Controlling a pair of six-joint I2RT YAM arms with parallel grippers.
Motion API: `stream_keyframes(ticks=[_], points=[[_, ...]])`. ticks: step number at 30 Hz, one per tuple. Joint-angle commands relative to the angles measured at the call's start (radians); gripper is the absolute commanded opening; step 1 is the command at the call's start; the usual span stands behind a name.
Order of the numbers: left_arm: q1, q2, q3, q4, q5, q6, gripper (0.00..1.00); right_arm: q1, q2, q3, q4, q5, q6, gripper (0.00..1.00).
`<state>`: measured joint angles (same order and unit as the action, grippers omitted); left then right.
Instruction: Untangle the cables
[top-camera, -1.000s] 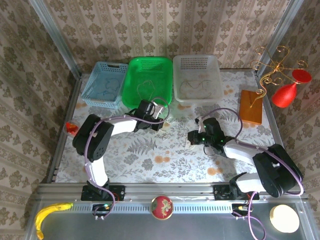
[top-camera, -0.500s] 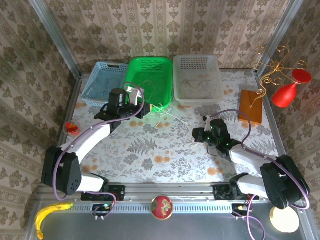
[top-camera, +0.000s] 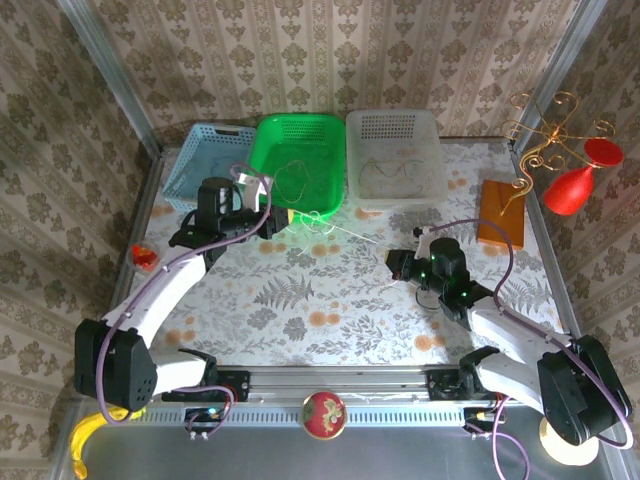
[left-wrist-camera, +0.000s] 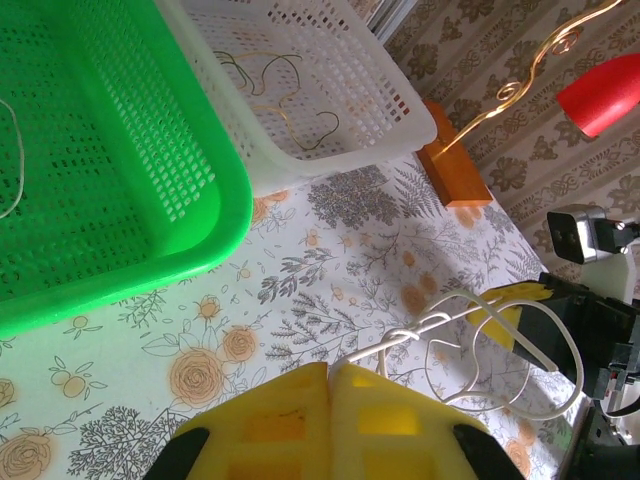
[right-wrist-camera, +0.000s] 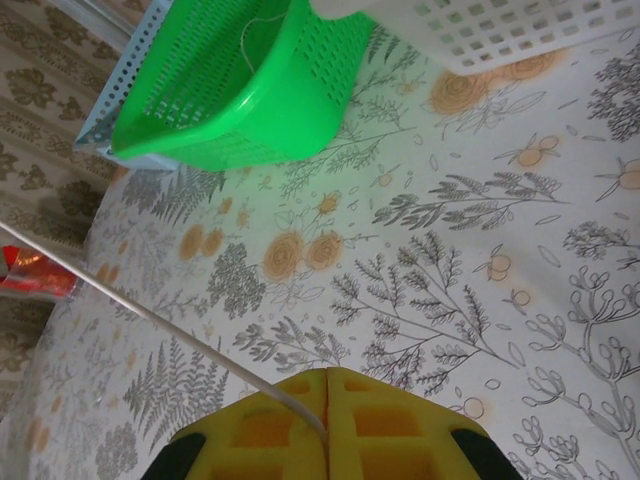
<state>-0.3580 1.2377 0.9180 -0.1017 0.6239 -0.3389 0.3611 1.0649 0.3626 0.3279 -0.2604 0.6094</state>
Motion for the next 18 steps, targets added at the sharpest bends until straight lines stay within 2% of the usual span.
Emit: stream_keyframes(ticks=[1, 5, 6, 8, 10, 14, 18], points=[[0.012, -0.044, -0.011, 0.089, -0.114, 0.019, 0.0, -0.025, 0.015, -0.02, -0.09, -0.003, -0.009, 0.0], [-0.045, -0.042, -0.061, 0.11, -0.123, 0.017, 0.0, 0.005, 0.05, 0.044, -0.119, -0.082, -0.06, 0.0], [-0.058, -0.042, -0.08, 0.132, -0.121, 0.013, 0.0, 0.011, 0.063, 0.059, -0.133, -0.094, -0.067, 0.08], [-0.084, -0.04, -0.107, 0.168, -0.114, 0.005, 0.0, 0.02, 0.073, 0.073, -0.133, -0.116, -0.072, 0.37], [-0.091, -0.033, -0.116, 0.183, -0.114, 0.002, 0.0, 0.024, 0.06, 0.08, -0.133, -0.114, -0.063, 0.48], [-0.132, -0.017, -0.11, 0.186, -0.105, 0.003, 0.0, 0.027, 0.005, 0.113, -0.161, -0.102, -0.051, 0.54], [-0.143, -0.005, -0.102, 0.181, -0.089, 0.006, 0.0, 0.043, -0.01, 0.177, -0.18, -0.114, -0.034, 0.55]])
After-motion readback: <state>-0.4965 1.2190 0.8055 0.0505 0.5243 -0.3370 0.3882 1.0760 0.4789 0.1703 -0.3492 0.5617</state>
